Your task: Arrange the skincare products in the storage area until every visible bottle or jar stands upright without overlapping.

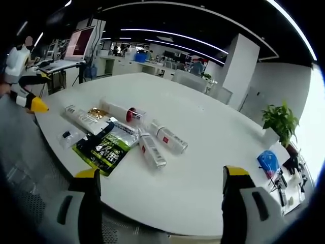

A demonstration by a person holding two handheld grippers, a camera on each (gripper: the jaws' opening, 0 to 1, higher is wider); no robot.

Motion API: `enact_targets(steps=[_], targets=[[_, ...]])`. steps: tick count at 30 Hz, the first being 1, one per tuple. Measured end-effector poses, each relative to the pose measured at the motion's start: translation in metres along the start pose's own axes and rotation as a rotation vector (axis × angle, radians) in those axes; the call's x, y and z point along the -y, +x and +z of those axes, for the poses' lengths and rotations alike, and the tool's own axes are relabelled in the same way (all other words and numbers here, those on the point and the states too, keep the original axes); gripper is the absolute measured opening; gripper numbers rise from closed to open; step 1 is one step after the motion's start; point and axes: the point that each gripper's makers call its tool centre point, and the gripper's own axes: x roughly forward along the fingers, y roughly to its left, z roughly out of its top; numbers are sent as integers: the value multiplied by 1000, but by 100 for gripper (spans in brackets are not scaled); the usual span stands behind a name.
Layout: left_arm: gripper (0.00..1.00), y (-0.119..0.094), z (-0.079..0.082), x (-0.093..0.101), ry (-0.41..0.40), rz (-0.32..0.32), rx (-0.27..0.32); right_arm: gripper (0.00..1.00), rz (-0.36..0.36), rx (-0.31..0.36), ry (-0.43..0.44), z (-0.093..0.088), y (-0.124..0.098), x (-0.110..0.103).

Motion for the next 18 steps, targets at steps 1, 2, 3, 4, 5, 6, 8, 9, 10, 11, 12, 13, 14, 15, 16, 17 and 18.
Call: enact_targets(steps=[1, 2, 3, 4, 5, 6, 8, 9, 10, 11, 12, 13, 14, 15, 16, 17, 18], targets=[[97, 0, 0, 0, 0, 2, 2, 100, 9, -6, -5, -1, 0, -2], [97, -1, 1, -1, -2, 8, 3, 100, 14, -2, -9, 0, 0, -3], [97, -1, 0, -2, -2, 11, -1, 100, 16, 0, -8, 0, 0, -3], [97, -1, -1, -1, 0, 9, -8, 100, 18, 0, -5, 0, 0, -3], [97, 0, -1, -1, 0, 7, -12, 100, 18, 0, -6, 0, 0, -3], [97, 0, -2, -1, 4, 10, -22, 100, 20, 0, -7, 0, 0, -4], [97, 0, -3, 0, 10, 6, -30, 100, 20, -2, -9, 0, 0, -3], [97, 0, -2, 0, 12, 7, -26, 100, 18, 1, -12, 1, 0, -3], [97, 0, -1, -1, 11, 8, -22, 100, 14, 2, -11, 1, 0, -2], [97, 0, -1, -1, 10, 9, -20, 100, 11, 3, -9, 1, 0, -2], [97, 0, 0, 0, 11, 7, -16, 100, 9, 6, -8, 2, 0, -1], [97, 0, 1, 1, 13, 0, -12, 100, 4, 7, -6, 2, 0, 0], [97, 0, 1, 3, 13, -13, -11, 100, 2, 4, -5, 2, 0, 1], [97, 0, 3, 3, 14, -14, -5, 100, 0, 1, -5, 1, -1, 1], [97, 0, 3, 3, 14, -15, -4, 100, -2, 1, -5, 1, -1, 1], [97, 0, 3, 5, 13, -21, -6, 100, -2, 3, -7, 1, -1, 1], [97, 0, 2, 7, 9, -33, -9, 100, -2, 8, -9, 2, -1, 1]])
